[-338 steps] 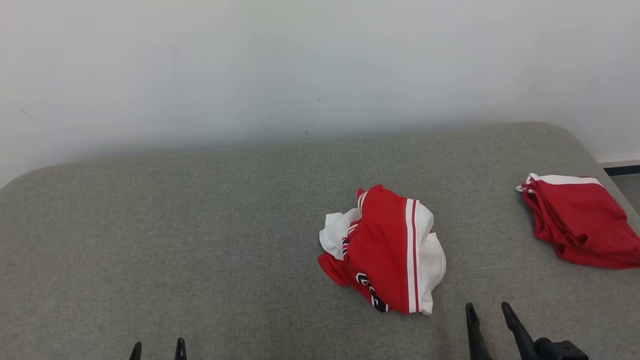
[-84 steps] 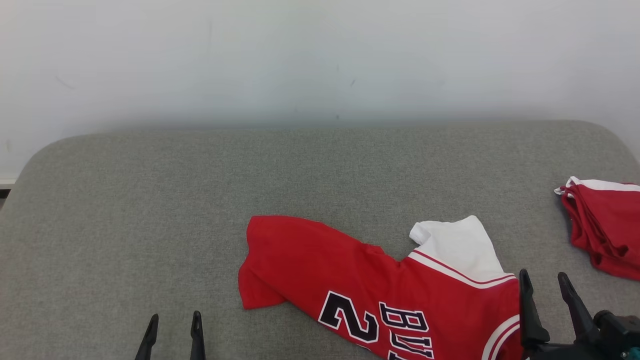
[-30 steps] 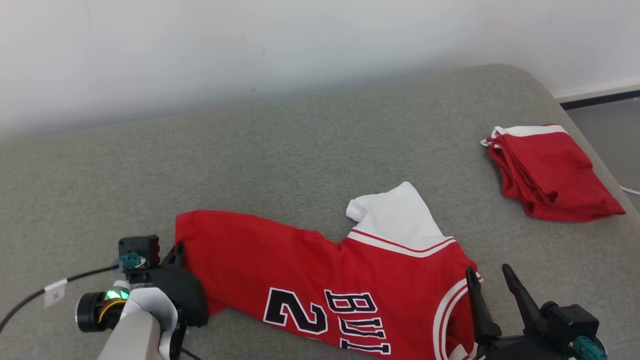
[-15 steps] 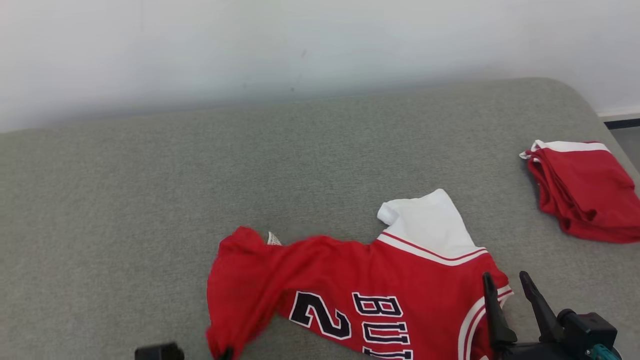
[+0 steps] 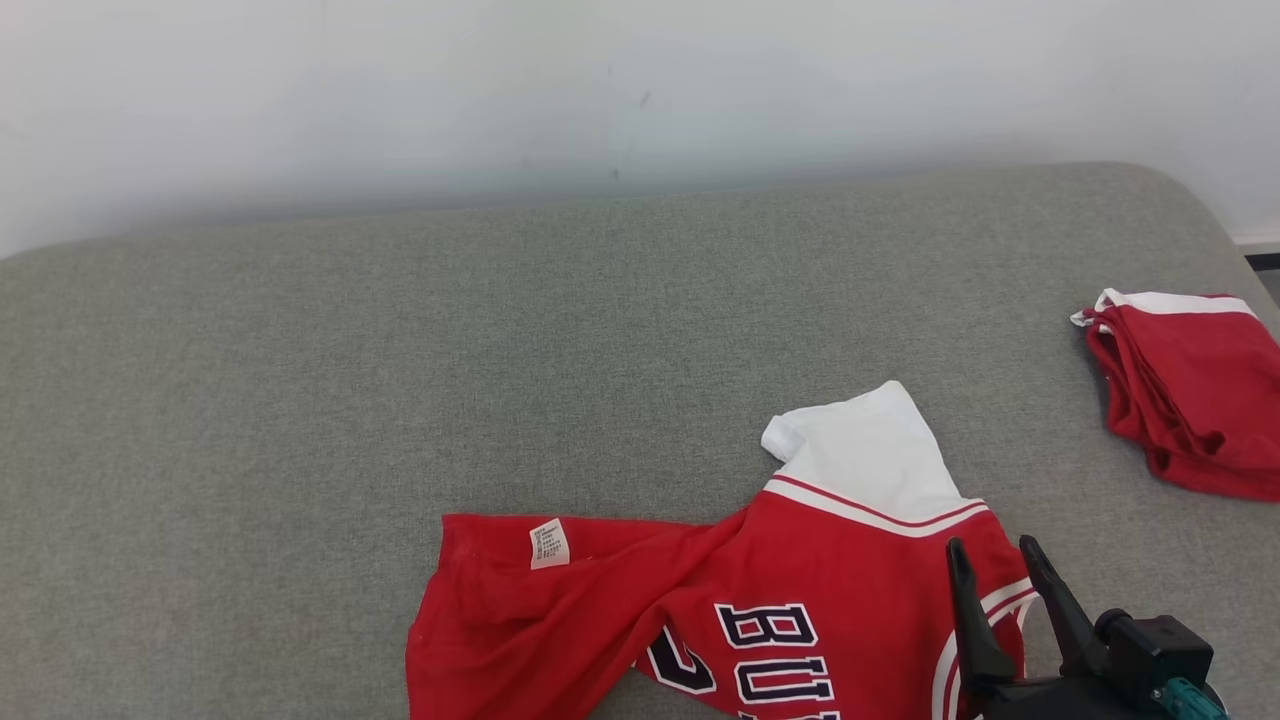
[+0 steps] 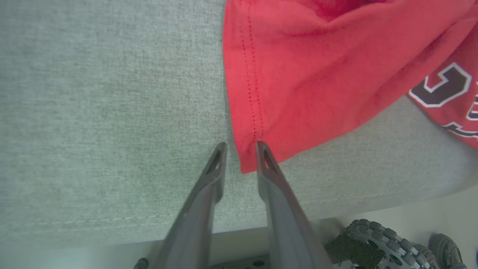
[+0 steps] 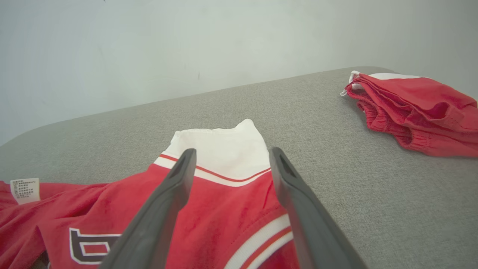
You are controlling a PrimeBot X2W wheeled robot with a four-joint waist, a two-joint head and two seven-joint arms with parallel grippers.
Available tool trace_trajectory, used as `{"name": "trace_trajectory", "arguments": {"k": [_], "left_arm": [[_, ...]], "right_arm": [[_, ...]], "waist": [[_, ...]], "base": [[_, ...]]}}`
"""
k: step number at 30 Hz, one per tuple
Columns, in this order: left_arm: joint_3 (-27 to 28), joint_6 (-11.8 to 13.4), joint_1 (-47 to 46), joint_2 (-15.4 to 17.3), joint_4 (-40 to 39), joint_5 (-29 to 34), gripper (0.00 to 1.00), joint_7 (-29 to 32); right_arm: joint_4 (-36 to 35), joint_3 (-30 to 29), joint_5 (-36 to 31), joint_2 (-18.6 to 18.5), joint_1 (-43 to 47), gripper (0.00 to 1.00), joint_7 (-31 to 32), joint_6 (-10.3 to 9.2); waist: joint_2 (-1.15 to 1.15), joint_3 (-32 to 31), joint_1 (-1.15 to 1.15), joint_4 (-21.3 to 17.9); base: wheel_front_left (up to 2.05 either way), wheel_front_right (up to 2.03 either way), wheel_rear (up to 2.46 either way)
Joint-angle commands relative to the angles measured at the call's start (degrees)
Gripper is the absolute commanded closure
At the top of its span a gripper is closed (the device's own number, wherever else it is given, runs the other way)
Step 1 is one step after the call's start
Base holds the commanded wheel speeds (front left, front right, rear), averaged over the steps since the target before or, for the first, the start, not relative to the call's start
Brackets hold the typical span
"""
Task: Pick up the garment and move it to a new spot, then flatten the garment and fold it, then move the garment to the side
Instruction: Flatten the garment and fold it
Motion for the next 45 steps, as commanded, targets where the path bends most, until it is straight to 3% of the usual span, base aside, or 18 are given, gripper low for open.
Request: {"name": "trace_trajectory", "arguments": {"k": [1,7,11,13,18,27,33,34,35,36,45], "left_arm": [[-0.21,0.43,0.52,-0.10,0.54,0.44,0.00,0.55],[0.78,3.57,1.48,0.93,1.29,1.72,0.00,2.28],[2.76,5.04,0.48,0.77,-0.76,1.87,0.00,-1.07],[4.60,4.69,-1.62,0.25,-2.76,1.60,0.00,-6.87],[3.73,1.86,-5.64,-0.31,-3.11,2.24,0.00,-13.43],[-1.82,-2.92,-16.00,-1.83,6.32,1.34,0.00,-10.21],[-3.22,-1.46,-21.76,-1.89,15.16,2.53,0.00,-5.77],[-3.33,-1.27,-22.56,-1.91,15.81,2.68,0.51,-5.63],[-2.95,-1.04,-23.58,-2.07,16.12,2.60,0.95,-6.30],[-2.82,-1.10,-24.25,-2.20,16.69,2.46,1.00,-6.64],[-2.04,-1.69,-30.58,-3.25,22.26,1.37,1.00,-11.06]], "right_arm": [[0.03,0.08,-0.18,0.17,-0.37,0.00,0.20,-0.09],[-0.07,-0.28,-0.39,0.19,-0.10,0.00,0.29,-0.09],[-0.15,-0.60,-0.48,0.29,0.26,0.00,0.41,-0.09],[-0.20,-0.75,-0.43,0.37,0.37,0.00,0.45,-0.09],[-0.28,-0.68,-0.33,0.44,0.18,0.00,0.47,-0.09],[-0.06,0.14,0.01,0.30,-0.58,0.00,0.23,-0.09],[0.18,0.91,0.35,-0.02,-1.15,0.00,-0.02,-0.09],[0.17,0.88,0.35,-0.08,-1.19,0.00,-0.08,-0.09],[0.13,0.79,0.35,-0.13,-1.19,0.00,-0.07,-0.09],[0.09,0.73,0.38,-0.22,-1.15,0.00,-0.13,-0.09],[-0.15,0.96,0.19,-0.22,-1.45,0.00,0.09,-0.09]], "waist": [[0.00,-0.15,0.00,-0.14],[0.00,-0.65,0.00,-0.44],[0.00,-1.10,0.00,-0.44],[0.00,-1.35,0.00,-0.34],[0.00,-1.47,0.00,-0.25],[0.00,-0.92,0.00,-0.81],[0.00,-0.38,0.00,-2.22],[0.00,-0.31,0.00,-2.47],[0.00,-0.22,0.00,-2.62],[0.00,-0.16,0.00,-2.71],[0.00,0.50,0.00,-2.94]], "base": [[0.00,0.00,0.00],[0.00,0.00,0.00],[0.00,0.00,0.00],[0.00,0.00,0.00],[0.00,0.00,0.00],[0.00,0.00,0.00],[0.00,0.00,0.00],[0.00,0.00,0.00],[0.00,0.00,0.00],[0.00,0.00,0.00],[0.00,0.00,0.00]]}}
